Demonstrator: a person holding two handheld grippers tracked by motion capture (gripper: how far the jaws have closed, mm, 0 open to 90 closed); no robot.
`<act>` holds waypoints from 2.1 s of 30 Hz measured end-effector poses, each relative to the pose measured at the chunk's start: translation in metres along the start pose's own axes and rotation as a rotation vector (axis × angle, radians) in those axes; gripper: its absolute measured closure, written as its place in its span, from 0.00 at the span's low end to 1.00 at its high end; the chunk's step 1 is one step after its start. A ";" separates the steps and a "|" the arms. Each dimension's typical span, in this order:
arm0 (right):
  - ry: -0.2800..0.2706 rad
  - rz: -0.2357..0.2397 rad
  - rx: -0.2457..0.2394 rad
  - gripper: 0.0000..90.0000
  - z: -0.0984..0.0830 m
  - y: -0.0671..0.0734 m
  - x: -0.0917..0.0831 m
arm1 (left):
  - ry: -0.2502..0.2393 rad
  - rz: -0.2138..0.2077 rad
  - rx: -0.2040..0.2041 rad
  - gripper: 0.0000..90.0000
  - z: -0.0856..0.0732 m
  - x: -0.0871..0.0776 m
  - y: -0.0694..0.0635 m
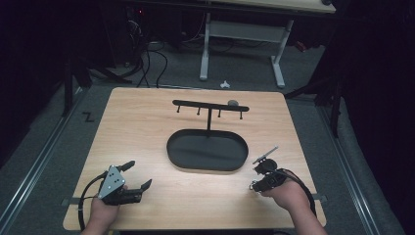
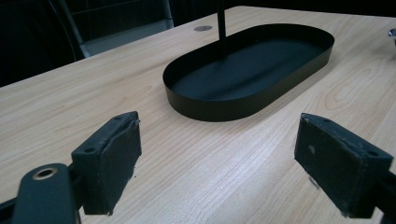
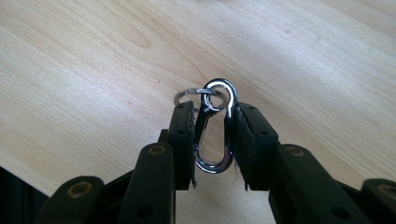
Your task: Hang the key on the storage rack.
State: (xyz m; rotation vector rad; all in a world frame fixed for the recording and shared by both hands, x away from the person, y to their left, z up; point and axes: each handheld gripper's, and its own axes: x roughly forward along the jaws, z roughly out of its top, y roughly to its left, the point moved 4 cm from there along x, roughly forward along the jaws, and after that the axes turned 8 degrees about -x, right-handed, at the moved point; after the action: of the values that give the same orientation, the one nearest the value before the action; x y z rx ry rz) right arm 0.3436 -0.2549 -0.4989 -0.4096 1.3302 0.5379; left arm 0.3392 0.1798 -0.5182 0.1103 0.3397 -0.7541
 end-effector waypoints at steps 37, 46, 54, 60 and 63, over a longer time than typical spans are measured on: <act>-0.049 0.012 0.059 0.77 0.042 -0.016 -0.069 | 0.012 -0.007 0.001 0.17 -0.007 -0.013 0.001; -0.080 0.015 0.066 0.77 0.058 -0.022 -0.088 | 0.013 -0.005 -0.001 0.17 -0.008 -0.014 0.001; -0.105 -0.007 0.073 0.77 0.076 -0.028 -0.104 | 0.011 -0.005 -0.002 0.17 -0.008 -0.016 0.002; -0.117 -0.008 0.080 0.77 0.088 -0.033 -0.110 | 0.012 -0.005 -0.003 0.17 -0.008 -0.015 0.002; -0.121 -0.011 0.084 0.77 0.094 -0.034 -0.112 | 0.014 -0.007 -0.001 0.17 -0.008 -0.016 0.002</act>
State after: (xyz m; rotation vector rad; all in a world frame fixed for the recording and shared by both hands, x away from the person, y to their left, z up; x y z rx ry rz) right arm 0.4219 -0.2434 -0.3711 -0.3105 1.2289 0.4885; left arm 0.3279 0.1929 -0.5201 0.1131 0.3541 -0.7604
